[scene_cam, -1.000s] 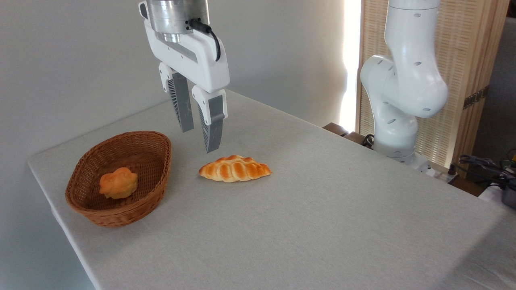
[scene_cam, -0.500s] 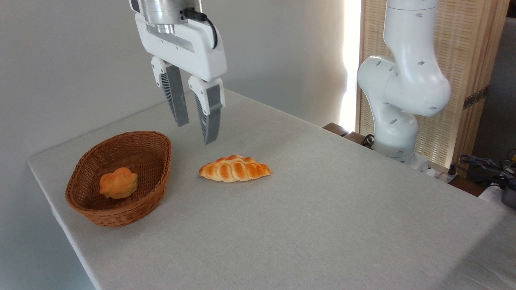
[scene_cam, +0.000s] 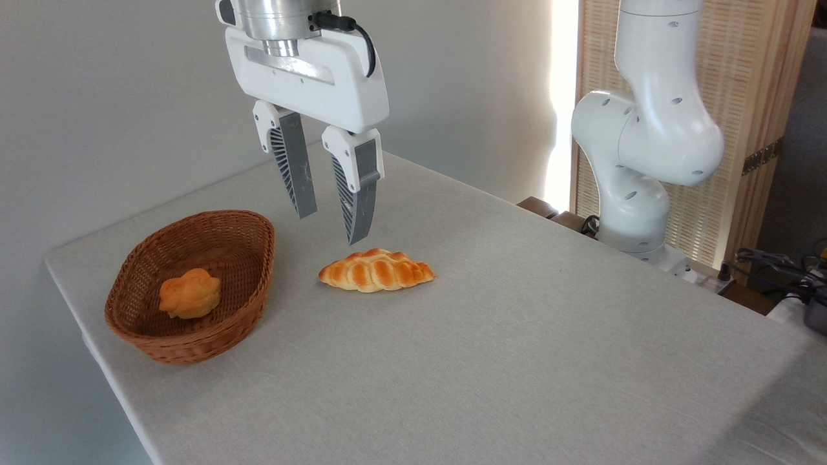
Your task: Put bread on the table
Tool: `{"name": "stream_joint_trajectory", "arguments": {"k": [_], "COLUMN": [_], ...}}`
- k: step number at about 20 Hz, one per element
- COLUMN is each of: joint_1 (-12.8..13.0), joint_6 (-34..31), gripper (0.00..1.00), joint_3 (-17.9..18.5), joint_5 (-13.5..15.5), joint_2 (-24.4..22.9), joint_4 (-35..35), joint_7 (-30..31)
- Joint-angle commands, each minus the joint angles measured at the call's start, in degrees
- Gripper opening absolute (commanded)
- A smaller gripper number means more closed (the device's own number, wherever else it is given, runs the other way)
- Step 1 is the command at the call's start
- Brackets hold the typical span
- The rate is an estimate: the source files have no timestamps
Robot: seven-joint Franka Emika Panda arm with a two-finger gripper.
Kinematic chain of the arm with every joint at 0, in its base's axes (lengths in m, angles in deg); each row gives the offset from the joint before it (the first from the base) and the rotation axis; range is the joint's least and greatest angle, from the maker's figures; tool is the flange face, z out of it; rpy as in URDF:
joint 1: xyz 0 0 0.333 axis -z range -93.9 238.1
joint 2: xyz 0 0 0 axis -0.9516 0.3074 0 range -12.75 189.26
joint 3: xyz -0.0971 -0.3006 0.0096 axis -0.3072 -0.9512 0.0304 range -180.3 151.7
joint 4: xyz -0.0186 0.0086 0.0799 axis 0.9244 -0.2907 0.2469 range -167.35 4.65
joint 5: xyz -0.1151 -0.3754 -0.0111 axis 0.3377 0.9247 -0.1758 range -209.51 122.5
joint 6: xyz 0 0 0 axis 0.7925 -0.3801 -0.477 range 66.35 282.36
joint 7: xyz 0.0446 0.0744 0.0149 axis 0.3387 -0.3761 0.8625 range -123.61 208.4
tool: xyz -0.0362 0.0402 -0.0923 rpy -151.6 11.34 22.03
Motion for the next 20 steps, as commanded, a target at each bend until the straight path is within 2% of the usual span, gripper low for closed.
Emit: {"name": "stream_joint_trajectory", "arguments": {"k": [1, 8, 20], "joint_1": [-1.5, -3.08, -3.08], "joint_6": [-1.92, -2.44, -2.62], "gripper": [1.0, 1.0, 1.0], "joint_3": [-0.82, -3.63, -4.07], "joint_5": [-0.68, -0.77, -0.77], "joint_2": [0.32, 0.32, 0.32], "joint_4": [1.54, 1.53, 1.45], "joint_7": [-0.25, -0.07, -0.16]}}
